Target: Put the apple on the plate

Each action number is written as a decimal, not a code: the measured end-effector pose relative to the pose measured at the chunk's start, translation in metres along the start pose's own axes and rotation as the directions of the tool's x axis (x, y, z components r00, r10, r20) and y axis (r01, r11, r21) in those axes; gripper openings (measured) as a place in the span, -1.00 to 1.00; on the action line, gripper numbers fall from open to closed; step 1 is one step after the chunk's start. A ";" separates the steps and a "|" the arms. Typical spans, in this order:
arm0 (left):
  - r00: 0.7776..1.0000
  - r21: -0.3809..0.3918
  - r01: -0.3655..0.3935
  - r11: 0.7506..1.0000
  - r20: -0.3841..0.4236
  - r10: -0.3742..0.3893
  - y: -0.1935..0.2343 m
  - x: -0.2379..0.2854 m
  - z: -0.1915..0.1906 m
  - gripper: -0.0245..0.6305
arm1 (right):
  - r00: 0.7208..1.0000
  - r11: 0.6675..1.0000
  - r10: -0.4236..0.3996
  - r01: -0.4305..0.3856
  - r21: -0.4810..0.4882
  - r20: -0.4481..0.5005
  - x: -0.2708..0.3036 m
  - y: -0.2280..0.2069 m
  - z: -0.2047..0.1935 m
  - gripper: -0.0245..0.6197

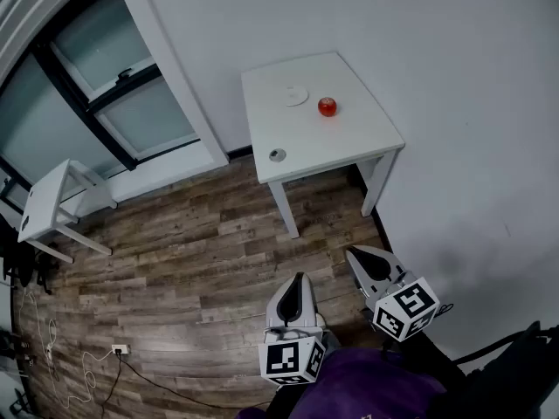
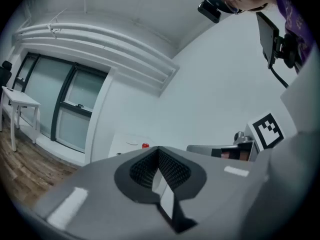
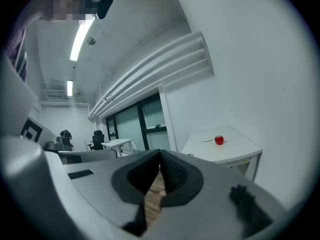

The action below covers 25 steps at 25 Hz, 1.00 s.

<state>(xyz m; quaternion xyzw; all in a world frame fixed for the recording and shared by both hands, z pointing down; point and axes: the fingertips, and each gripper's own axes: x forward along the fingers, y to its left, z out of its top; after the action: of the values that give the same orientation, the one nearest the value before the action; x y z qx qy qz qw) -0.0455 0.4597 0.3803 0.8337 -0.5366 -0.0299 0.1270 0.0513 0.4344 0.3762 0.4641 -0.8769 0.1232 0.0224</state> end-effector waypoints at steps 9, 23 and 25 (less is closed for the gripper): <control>1.000 0.003 0.020 1.000 -0.013 -0.020 0.051 0.034 0.015 -0.91 | 0.999 1.000 -0.031 0.031 -0.005 -0.016 0.062 -0.004 0.006 -0.89; 0.999 -0.021 -0.011 1.000 -0.047 0.010 0.080 0.093 0.008 -0.91 | 0.992 0.994 -0.102 0.105 0.039 -0.067 0.117 -0.067 0.005 -0.89; 0.999 -0.020 -0.021 1.000 -0.047 0.020 0.082 0.109 0.010 -0.91 | 0.994 0.995 -0.088 0.092 0.045 -0.071 0.128 -0.079 0.008 -0.89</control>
<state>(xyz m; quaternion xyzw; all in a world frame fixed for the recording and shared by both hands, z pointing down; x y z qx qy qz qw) -0.0743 0.3275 0.4005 0.8271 -0.5419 -0.0146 0.1485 0.0435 0.2867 0.4034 0.4990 -0.8506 0.1591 0.0468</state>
